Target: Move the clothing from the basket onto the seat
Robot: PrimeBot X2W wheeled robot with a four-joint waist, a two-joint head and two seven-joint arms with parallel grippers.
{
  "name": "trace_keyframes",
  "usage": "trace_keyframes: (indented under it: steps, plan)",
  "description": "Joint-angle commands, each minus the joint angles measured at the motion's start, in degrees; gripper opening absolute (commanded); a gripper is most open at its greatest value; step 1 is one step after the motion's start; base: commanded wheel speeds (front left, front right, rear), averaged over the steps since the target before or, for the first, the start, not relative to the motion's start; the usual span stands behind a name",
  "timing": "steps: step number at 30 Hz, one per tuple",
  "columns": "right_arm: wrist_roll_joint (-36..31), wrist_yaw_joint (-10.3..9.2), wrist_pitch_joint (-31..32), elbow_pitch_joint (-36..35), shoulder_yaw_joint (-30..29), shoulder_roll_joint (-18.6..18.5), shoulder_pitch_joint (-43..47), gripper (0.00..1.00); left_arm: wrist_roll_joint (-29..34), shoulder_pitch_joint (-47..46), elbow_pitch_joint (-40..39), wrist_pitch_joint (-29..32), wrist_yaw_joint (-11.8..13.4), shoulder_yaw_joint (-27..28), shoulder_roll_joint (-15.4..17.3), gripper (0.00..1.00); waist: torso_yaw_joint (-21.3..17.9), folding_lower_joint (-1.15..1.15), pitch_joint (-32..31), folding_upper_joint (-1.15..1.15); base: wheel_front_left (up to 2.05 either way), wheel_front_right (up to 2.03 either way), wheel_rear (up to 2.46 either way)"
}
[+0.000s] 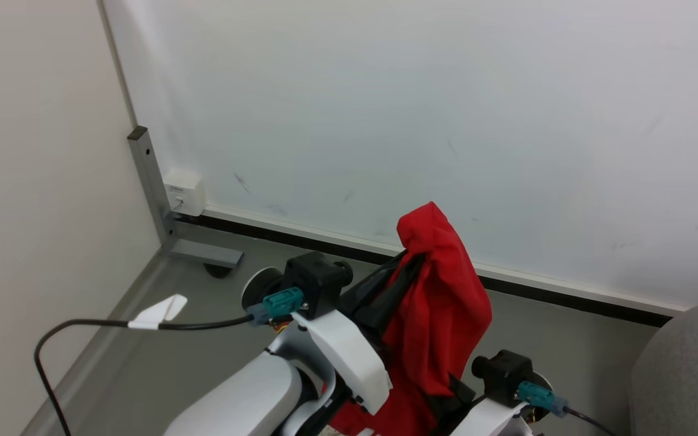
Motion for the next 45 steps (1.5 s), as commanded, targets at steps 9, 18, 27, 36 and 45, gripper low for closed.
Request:
trace_keyframes:
  steps: [9, 18, 27, 36, 45]
  plan:
    - [-2.78, -0.15, -0.19, -4.92, -9.04, -2.41, 3.0, 0.0, -0.37, 2.95, -0.68, -0.86, 0.92, -0.05, 1.91, 0.4, -4.24, 0.0, 0.71, 0.0, 0.0, 0.0, 0.0]
    - [-7.25, -0.15, -0.18, -12.32, -19.51, -5.29, 4.97, 0.0, -0.62, 6.22, -1.15, -3.03, 1.9, -0.11, 3.18, 1.0, -10.75, 0.0, 2.84, 0.0, 0.0, 0.0, 0.0]
    - [-11.53, -0.15, -0.19, -16.24, -24.87, -7.53, 4.72, 0.0, 0.56, 8.11, -1.33, -5.03, 2.52, -0.38, 4.73, 1.0, -18.03, 0.0, 5.0, 0.0, 0.0, 0.0, 0.0]
    - [-13.26, -0.15, 1.78, -21.6, -28.44, -8.55, 4.11, 0.0, 0.98, 8.39, -0.7, -7.27, 2.2, -0.74, 4.6, 1.0, -26.8, 0.0, 7.41, 0.0, 0.0, 0.0, 0.0]
    - [-12.78, -0.15, 2.95, -26.04, -29.69, -7.13, 4.89, 0.0, 1.77, 8.85, 0.07, -8.75, 2.03, -1.12, 5.15, 1.0, -35.87, 0.0, 8.75, 0.0, 0.0, 0.0, 0.0]
